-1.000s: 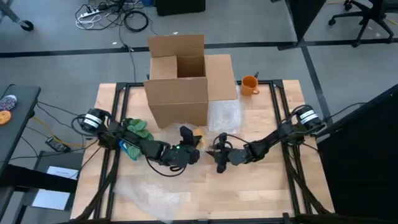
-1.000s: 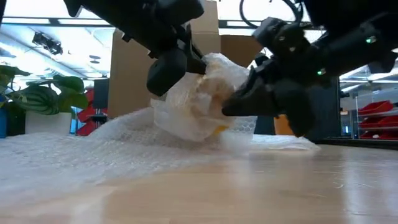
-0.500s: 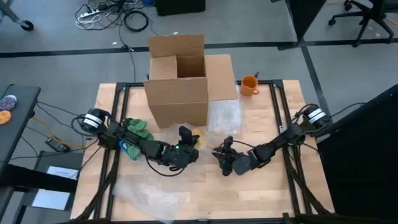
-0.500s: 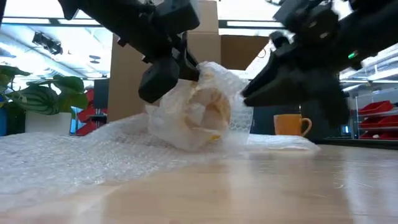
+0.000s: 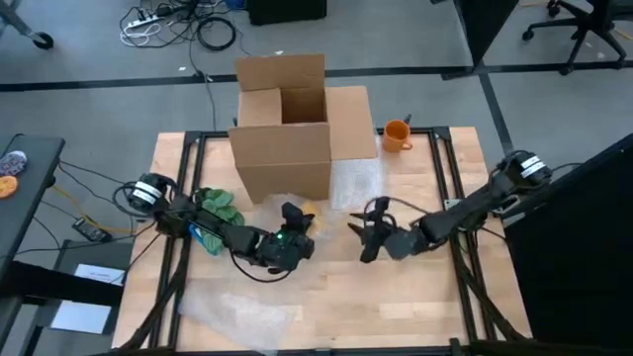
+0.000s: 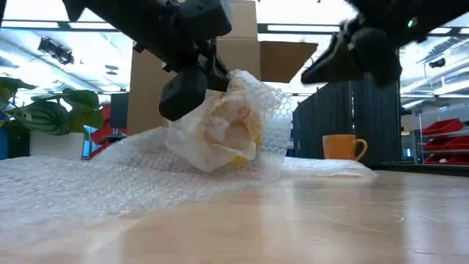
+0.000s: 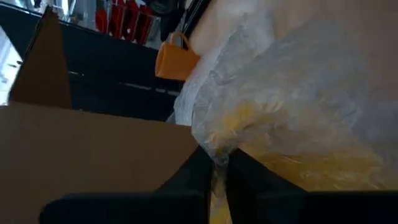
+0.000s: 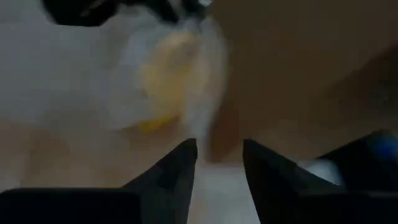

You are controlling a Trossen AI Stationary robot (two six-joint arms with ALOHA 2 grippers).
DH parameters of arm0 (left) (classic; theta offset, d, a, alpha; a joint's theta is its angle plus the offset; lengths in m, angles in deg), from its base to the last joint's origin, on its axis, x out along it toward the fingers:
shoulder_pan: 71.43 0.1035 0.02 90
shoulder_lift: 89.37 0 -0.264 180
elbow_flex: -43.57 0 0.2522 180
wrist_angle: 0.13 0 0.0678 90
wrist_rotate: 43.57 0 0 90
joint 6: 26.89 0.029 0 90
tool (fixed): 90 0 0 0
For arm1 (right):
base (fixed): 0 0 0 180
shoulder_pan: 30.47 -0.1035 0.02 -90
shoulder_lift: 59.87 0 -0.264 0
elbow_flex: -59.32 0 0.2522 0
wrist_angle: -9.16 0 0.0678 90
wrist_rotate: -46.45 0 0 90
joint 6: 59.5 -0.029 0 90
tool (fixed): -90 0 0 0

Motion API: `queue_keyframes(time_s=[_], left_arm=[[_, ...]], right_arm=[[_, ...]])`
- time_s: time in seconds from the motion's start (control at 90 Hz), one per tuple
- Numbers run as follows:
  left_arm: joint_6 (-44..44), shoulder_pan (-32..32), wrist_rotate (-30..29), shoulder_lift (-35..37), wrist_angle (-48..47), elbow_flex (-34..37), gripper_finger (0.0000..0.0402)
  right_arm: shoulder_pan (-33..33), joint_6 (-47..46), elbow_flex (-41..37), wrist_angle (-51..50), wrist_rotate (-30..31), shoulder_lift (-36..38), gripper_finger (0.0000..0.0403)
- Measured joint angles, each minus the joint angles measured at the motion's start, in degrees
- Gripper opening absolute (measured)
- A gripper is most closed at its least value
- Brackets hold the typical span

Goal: Wrap mug
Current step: Wrap the yellow mug with the bubble wrap

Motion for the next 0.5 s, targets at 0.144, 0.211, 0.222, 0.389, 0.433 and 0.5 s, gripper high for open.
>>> queue_keyframes(time_s=[0.144,0.211,0.222,0.389,0.433,0.5], left_arm=[[0.4,0.4,-0.7,0.0,-1.3,0.0,0.0008],[0.3,0.7,-0.5,0.0,-1.9,0.0,0.0008],[0.3,0.7,-0.5,0.0,-1.9,0.0,0.0008],[0.2,1.3,-0.1,0.0,-1.8,0.1,0.0008],[0.2,1.3,-0.1,0.0,-1.9,0.1,0.0007],[0.2,1.3,-0.1,0.0,-2.4,0.1,0.0007]], right_arm=[[1.9,-6.5,-2.4,5.8,-16.6,-3.6,0.0111],[1.6,-6.4,-2.6,12.3,-16.3,-8.3,0.0107],[1.6,-6.3,-2.6,13.8,-16.2,-9.2,0.0106],[2.5,-5.0,1.3,31.3,-16.9,-25.2,0.0093],[2.6,-4.4,3.1,33.3,-16.5,-28.9,0.009],[2.6,-4.7,6.3,35.2,-14.2,-33.4,0.0085]])
